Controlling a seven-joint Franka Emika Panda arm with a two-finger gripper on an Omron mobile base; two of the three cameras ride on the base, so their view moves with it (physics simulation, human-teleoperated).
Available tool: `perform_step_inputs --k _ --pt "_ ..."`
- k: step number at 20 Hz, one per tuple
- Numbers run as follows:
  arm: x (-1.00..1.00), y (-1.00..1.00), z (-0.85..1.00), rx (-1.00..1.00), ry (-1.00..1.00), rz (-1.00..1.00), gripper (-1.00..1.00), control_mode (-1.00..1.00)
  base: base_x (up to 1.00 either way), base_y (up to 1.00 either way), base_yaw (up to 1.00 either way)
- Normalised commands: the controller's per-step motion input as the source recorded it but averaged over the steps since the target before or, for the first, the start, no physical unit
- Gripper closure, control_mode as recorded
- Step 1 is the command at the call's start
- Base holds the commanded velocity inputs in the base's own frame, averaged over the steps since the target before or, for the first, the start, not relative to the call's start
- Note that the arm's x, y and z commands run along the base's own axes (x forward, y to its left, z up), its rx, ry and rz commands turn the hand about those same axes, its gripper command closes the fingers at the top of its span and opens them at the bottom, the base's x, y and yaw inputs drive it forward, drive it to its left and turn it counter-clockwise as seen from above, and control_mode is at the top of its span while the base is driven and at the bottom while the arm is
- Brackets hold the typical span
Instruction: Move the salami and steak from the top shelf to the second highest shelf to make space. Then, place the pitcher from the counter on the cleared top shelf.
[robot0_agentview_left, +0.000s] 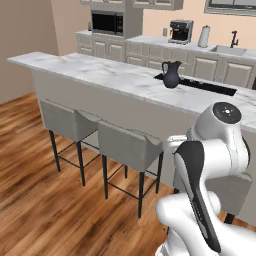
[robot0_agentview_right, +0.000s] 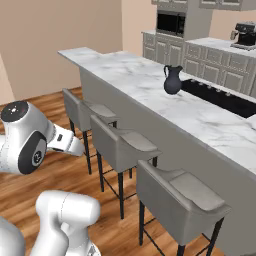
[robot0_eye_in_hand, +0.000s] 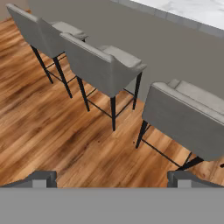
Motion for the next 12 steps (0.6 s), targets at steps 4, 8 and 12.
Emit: perform_step_inputs --k 4,8,12 --pt "0.00 0.00 0.00 0.00 0.00 0.00 -1.00 1.00 0.99 0.74 -0.56" --pt "0.00 0.00 0.00 0.00 0.00 0.00 -1.00 1.00 1.00 0.74 -0.53" --pt "0.00 0.00 0.00 0.00 0.00 0.00 -1.00 1.00 1.00 0.56 -0.51"
